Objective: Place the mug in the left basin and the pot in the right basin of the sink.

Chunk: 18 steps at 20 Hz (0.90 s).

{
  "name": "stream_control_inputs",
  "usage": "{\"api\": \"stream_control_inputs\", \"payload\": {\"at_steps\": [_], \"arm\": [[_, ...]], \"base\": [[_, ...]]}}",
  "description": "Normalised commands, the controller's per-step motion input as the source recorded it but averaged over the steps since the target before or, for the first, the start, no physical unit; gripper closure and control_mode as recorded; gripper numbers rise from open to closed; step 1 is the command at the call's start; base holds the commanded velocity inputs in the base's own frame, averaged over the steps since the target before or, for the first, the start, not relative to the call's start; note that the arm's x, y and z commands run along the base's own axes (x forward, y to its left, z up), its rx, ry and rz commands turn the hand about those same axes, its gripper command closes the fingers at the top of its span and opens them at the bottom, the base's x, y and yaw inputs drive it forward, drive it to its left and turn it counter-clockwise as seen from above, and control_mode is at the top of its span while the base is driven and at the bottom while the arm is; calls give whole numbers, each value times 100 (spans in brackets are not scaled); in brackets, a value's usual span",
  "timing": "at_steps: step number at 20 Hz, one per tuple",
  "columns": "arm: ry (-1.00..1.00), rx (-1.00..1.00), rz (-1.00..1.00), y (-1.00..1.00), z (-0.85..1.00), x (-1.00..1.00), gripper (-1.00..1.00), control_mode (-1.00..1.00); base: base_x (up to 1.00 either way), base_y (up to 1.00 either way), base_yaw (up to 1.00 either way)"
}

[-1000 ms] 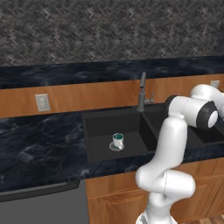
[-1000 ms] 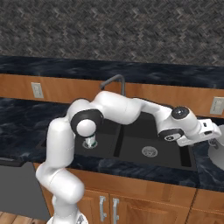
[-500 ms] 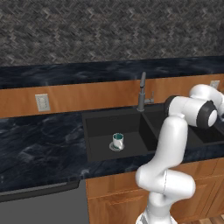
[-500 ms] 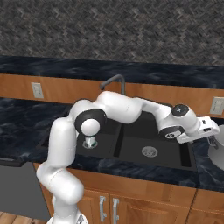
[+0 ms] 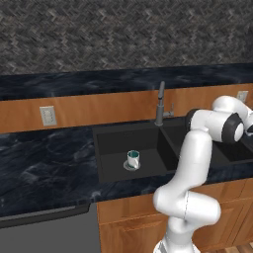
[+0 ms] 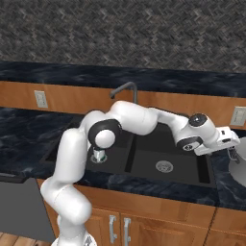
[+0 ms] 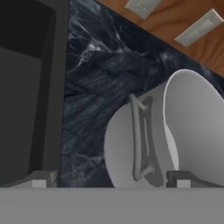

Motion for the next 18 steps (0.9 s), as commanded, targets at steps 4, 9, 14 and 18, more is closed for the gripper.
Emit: {"api": "stream_control_inputs", "payload": {"at_steps": [4,9,14,18], "arm": [[0,0,0,-6,-23,16,-100,-100],[0,0,0,-9,-15,13,-100,-100],[0,0,0,-22,-5,13,-100,-100],[0,0,0,-29,-3,13,-100,-100]], "base": [[0,0,0],[0,0,0],[0,0,0],[0,0,0]]}}
